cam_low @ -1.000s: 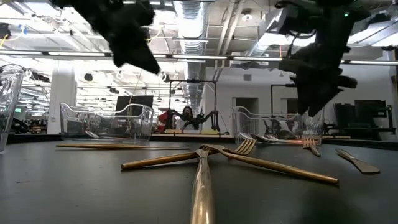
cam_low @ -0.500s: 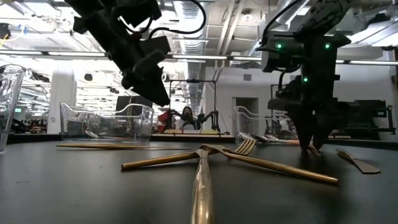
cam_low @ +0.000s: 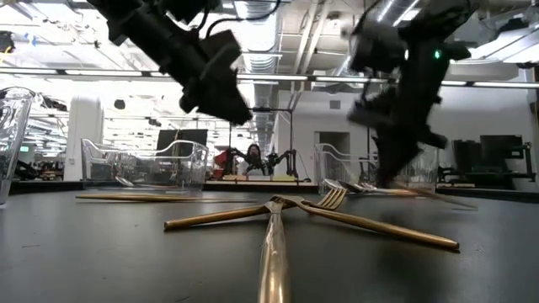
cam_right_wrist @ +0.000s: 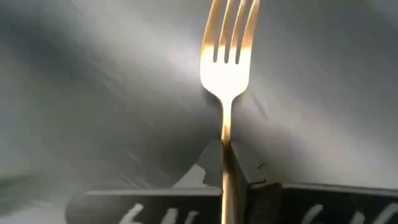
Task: Sort silverware by color (type)
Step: Put the gold fork into the bottom left transparent bin
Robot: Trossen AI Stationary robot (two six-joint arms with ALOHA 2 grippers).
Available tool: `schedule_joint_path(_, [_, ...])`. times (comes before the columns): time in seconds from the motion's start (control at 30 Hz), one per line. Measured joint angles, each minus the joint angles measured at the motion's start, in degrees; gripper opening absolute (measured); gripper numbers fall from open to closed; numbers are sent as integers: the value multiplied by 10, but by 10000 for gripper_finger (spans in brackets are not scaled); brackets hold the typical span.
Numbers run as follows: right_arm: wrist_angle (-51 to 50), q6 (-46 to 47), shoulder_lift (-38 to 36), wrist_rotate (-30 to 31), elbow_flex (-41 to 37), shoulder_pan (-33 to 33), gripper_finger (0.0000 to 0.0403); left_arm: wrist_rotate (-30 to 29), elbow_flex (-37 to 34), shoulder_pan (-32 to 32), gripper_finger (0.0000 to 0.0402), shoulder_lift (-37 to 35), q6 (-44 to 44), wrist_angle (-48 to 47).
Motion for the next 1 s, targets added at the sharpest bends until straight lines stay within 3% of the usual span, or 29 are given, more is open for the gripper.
schedule_joint_path(0.2, [140, -123, -58, 51, 0, 23, 15, 73, 0, 7, 175, 0, 20, 97])
schedule_joint_path(0.4, [277, -282, -75, 149, 1, 59, 12, 58, 0, 25, 223, 0, 21, 124])
schedule_joint_path(0.67, [411, -455, -40, 145, 1, 81, 10, 101, 0, 35, 273, 39, 103, 244])
schedule_joint_path(1.0, [449, -542, -41, 138, 1, 103, 9, 106, 0, 36, 246, 95, 124, 340])
